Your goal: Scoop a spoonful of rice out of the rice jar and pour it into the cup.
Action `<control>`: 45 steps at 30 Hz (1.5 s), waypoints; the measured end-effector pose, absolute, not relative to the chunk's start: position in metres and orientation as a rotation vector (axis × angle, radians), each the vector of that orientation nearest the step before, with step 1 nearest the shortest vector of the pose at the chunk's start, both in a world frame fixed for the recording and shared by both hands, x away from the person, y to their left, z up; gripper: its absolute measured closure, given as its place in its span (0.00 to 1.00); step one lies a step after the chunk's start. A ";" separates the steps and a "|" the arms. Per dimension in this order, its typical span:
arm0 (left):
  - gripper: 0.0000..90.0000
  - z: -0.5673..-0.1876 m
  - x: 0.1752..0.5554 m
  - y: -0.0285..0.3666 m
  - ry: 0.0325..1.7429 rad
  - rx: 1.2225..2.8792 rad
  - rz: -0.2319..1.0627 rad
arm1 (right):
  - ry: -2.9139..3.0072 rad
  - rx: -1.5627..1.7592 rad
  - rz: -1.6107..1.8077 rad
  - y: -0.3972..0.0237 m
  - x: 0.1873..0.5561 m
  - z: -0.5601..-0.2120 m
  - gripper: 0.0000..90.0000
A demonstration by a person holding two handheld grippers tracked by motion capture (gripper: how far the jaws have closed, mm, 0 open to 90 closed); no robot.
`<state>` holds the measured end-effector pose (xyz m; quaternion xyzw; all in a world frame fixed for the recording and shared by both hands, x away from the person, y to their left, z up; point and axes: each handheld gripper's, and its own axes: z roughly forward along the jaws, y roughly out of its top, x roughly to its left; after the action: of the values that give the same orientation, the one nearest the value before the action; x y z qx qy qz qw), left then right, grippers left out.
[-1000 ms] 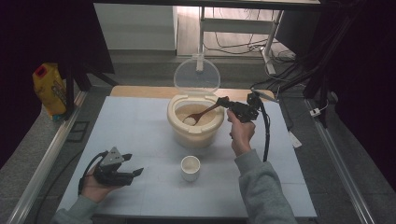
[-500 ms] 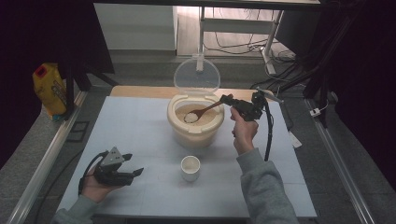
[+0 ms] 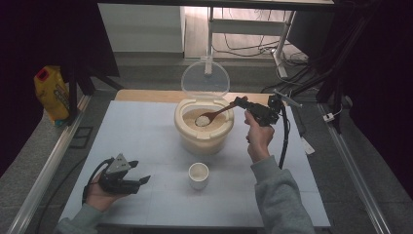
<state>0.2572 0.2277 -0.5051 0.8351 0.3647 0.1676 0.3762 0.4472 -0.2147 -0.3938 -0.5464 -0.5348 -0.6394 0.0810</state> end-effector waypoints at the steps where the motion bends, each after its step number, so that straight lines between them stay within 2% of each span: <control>1: 0.31 -0.505 0.257 0.228 0.934 2.136 0.428 | -1.598 -1.633 -1.911 -0.215 0.447 -0.394 0.93; 24: 0.31 -0.505 0.258 0.227 0.935 2.139 0.430 | -1.613 -1.594 -1.914 -0.224 0.436 -0.386 0.93; 45: 0.31 -0.505 0.260 0.226 0.939 2.140 0.431 | -1.634 -1.524 -1.888 -0.232 0.407 -0.385 0.93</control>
<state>0.2597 0.2264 -0.5046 0.8355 0.3664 0.1682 0.3734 0.4072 -0.2318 -0.3846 -0.5180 -0.5554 -0.6415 0.1078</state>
